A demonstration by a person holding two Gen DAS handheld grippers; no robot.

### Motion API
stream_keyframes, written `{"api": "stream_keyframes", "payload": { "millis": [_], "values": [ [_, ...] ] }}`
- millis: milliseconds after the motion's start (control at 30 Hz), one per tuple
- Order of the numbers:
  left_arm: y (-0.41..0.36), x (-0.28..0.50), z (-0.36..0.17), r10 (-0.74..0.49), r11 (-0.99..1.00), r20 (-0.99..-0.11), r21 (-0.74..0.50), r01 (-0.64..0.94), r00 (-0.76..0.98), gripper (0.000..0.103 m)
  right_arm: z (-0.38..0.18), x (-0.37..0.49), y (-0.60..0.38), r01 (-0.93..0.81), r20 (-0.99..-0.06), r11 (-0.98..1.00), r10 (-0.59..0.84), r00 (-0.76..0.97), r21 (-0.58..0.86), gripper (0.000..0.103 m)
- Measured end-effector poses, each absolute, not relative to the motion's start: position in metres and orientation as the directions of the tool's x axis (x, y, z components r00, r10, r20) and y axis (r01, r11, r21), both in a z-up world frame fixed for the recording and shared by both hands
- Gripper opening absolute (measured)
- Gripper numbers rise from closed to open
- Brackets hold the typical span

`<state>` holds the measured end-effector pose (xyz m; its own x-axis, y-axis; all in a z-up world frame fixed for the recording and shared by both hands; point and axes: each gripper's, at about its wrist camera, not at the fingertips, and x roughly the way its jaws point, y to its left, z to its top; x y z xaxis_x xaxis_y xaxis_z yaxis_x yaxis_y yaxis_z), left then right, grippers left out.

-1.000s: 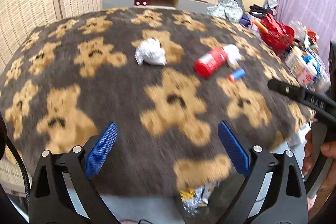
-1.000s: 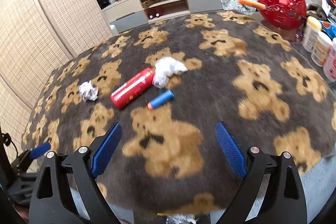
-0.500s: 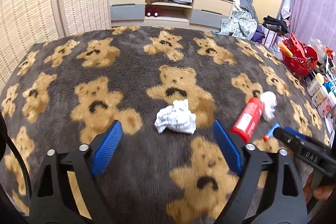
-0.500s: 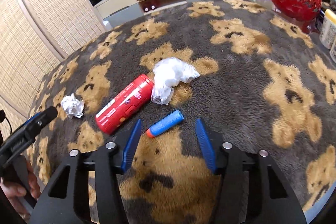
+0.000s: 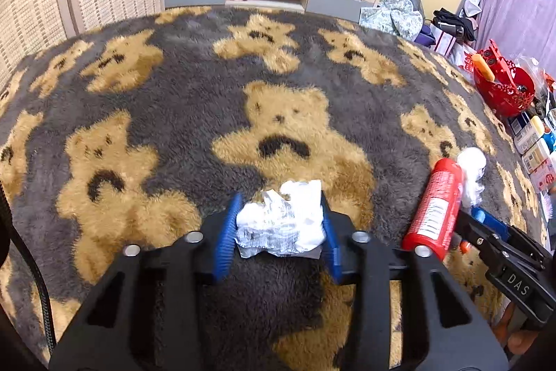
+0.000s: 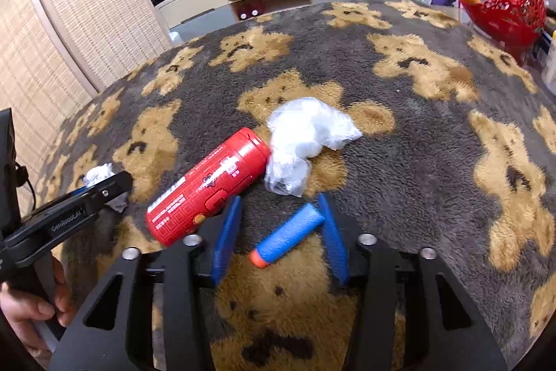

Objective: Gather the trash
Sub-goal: 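Grasp the crumpled foil paper with the left tool while the right tool grasps the blue battery, then carry the foil paper and blue battery over the bin and open both tools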

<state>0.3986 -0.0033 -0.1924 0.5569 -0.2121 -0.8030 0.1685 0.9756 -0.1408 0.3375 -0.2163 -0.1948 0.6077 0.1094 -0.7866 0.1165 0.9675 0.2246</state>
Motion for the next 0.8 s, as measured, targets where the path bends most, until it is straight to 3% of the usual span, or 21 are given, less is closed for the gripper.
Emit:
{"api": "stream_keyframes", "payload": {
  "millis": [33,367,500,800],
  "values": [
    [-0.005,0.396,-0.193,-0.203,0.977,-0.804,-0.127,0.172,0.559,0.034,-0.195,0.335,-0.217,0.124,-0.788,0.970,0.092,0.609,0.209,0.030],
    [-0.007,0.348,-0.192,-0.194,0.976,-0.817,-0.102,0.194,0.544,0.027,-0.191,0.299,-0.229,0.093,-0.794,0.961,0.160,0.587,0.262,0.025],
    [-0.011,0.316,-0.191,-0.207,0.971,-0.822,-0.107,0.213,0.530,0.027,-0.190,0.278,-0.216,0.038,-0.806,0.959,0.214,0.552,0.281,0.013],
    [-0.015,0.241,-0.187,-0.232,0.964,-0.833,-0.126,0.235,0.503,0.026,-0.182,0.224,-0.205,-0.002,-0.805,0.958,0.242,0.541,0.287,0.013]
  ]
}}
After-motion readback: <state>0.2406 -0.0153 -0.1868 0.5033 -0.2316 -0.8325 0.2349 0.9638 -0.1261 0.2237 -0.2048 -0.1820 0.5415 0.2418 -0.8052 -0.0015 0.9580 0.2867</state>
